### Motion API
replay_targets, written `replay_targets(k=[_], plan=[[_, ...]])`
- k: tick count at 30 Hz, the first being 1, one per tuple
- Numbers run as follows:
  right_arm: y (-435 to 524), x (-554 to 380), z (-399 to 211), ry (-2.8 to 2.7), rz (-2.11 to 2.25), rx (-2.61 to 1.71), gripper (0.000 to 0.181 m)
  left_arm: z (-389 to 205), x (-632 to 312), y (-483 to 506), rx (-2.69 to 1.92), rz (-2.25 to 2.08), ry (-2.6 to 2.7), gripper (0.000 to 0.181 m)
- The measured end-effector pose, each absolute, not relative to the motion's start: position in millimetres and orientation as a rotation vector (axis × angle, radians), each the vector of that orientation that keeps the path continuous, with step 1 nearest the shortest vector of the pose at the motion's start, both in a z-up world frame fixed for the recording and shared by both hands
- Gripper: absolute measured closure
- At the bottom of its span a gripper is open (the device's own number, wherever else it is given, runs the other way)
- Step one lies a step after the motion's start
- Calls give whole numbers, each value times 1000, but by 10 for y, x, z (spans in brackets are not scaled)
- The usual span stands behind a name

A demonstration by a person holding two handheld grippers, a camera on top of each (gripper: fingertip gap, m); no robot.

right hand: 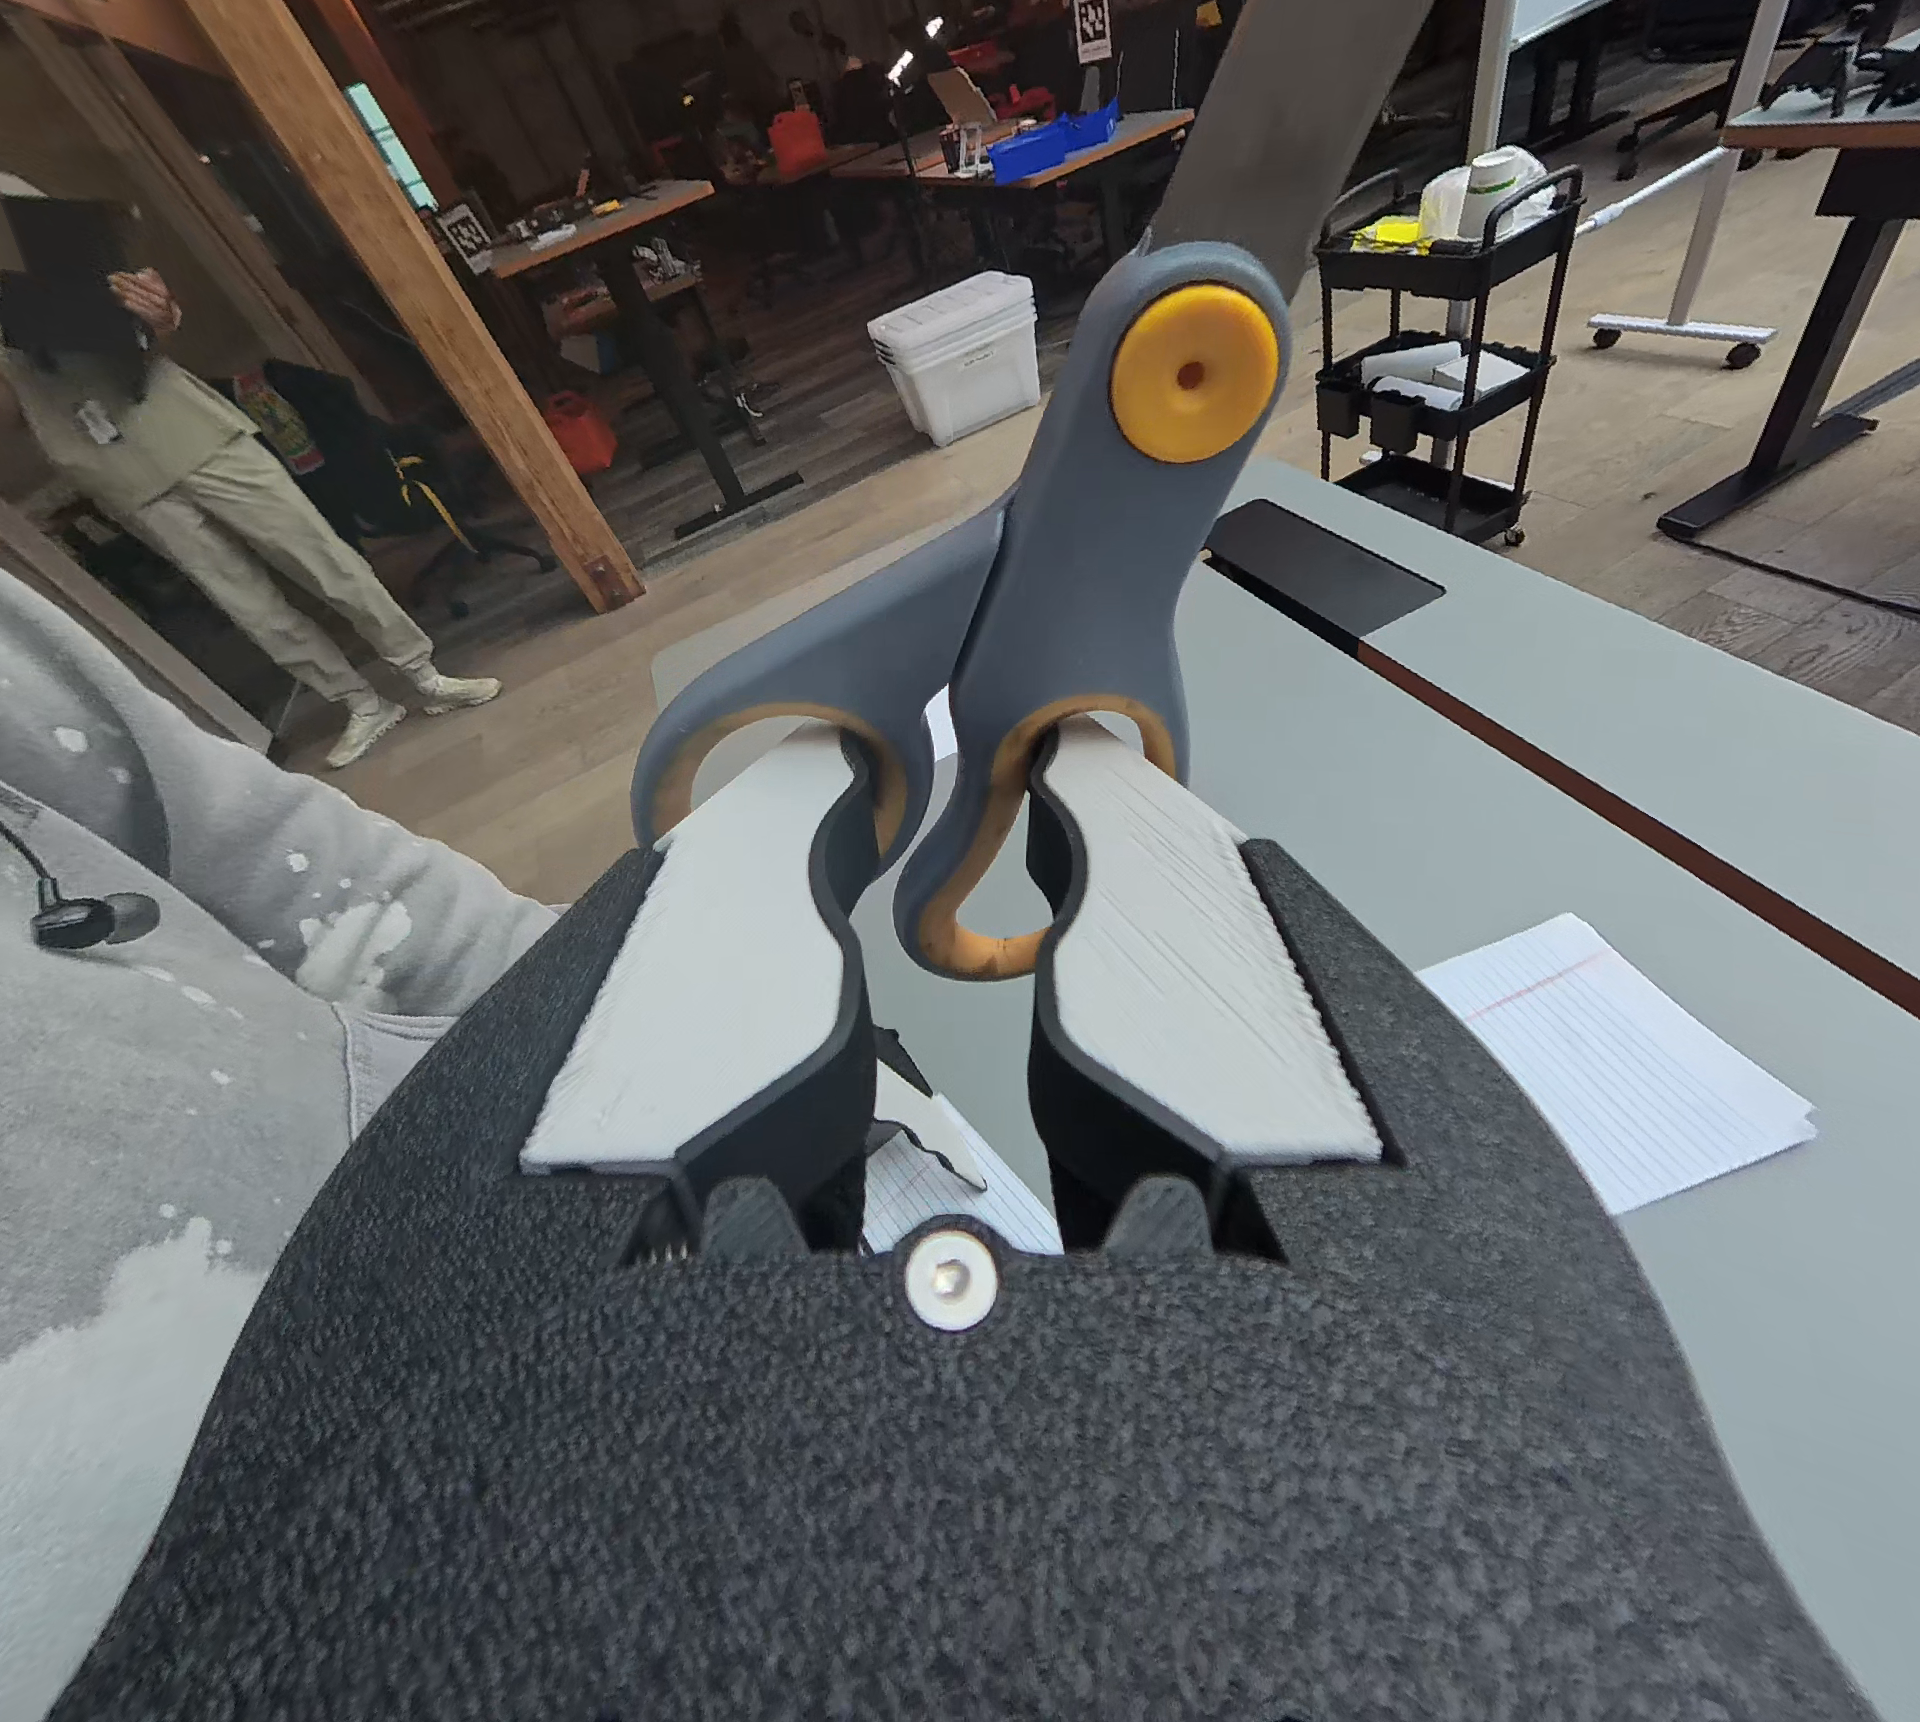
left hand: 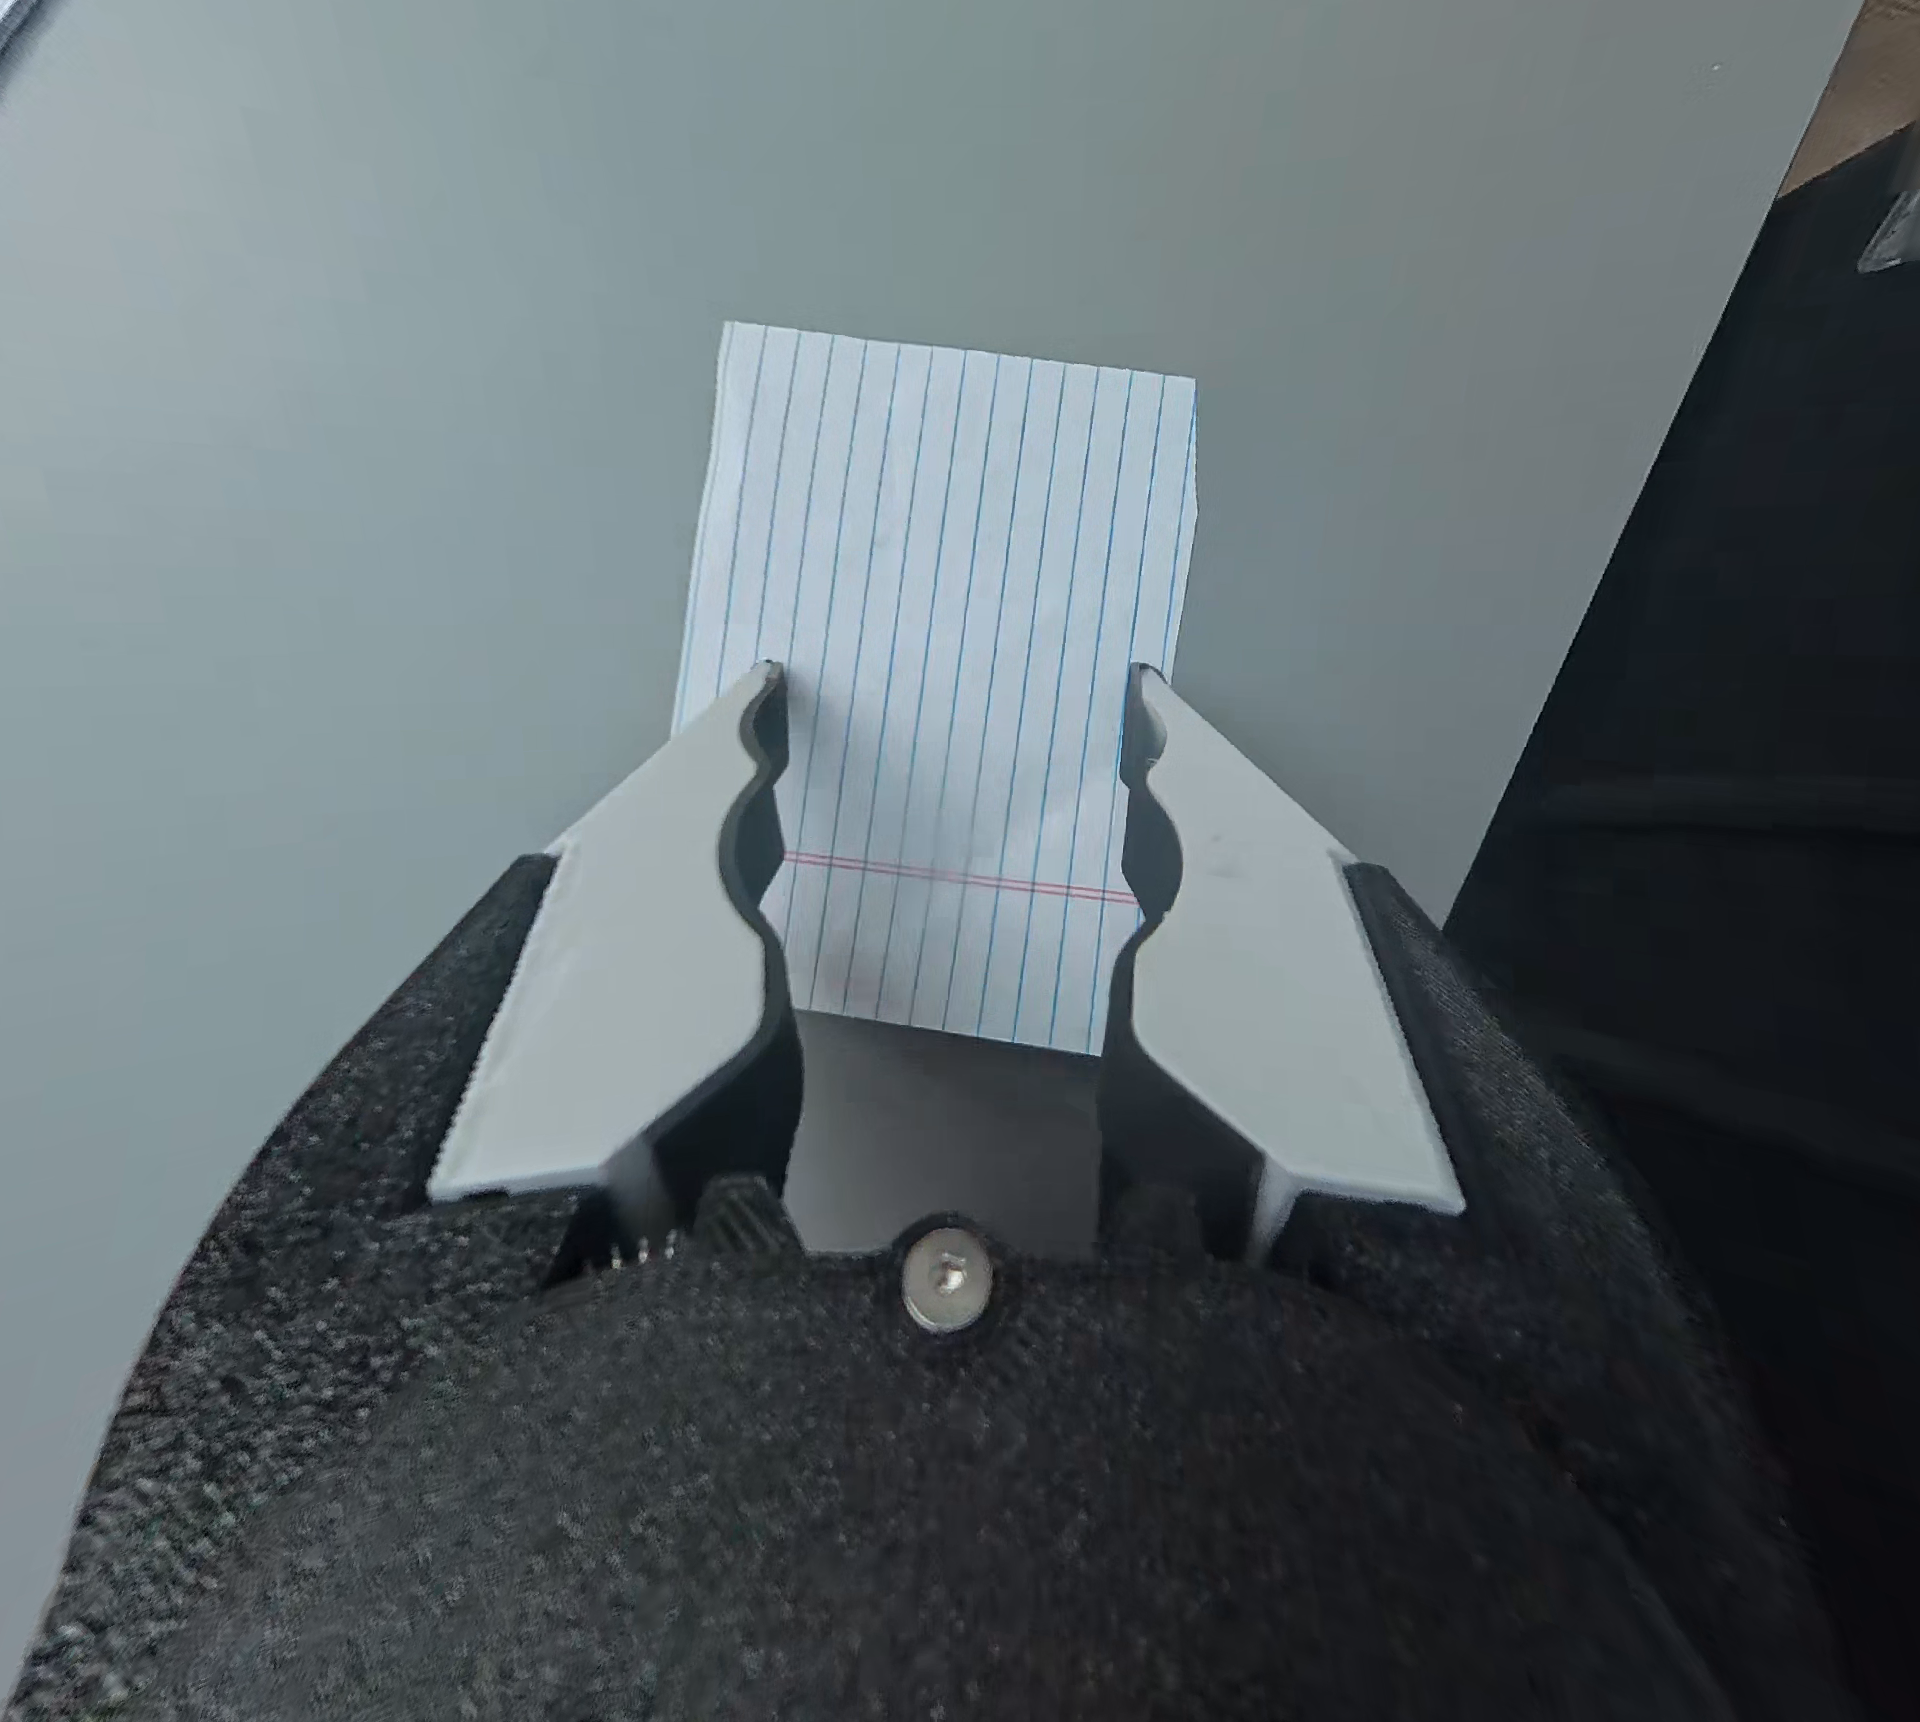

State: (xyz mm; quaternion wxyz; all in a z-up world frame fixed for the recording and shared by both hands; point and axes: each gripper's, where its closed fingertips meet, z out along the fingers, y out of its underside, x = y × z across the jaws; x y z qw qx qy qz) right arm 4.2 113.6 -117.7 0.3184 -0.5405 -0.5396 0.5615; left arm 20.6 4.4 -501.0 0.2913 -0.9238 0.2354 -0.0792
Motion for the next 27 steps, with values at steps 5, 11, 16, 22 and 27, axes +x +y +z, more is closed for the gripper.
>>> replay_targets(k=[5, 11, 16, 22, 27], plan=[[1264, 229, -1282, -1445, 1520, -1414, 159, -4999, 195, 57, -2473, -163, 518, 153], [1388, 214, -1511, -1467, 1549, -1417, 159, -4944, -3, -22, -2499, -87, 271, 181], [1431, 104, -1596, -1476, 1550, -1409, 159, -4614, -701, -122, -2412, -14, -103, 181], [1372, -16, -1601, -1451, 1534, -1428, 159, -4107, -2397, -533, -2254, 243, -596, 181], [1249, -104, -1683, -1411, 1487, -1488, 159, -4206, -3462, -841, -2218, 330, -837, 181]])
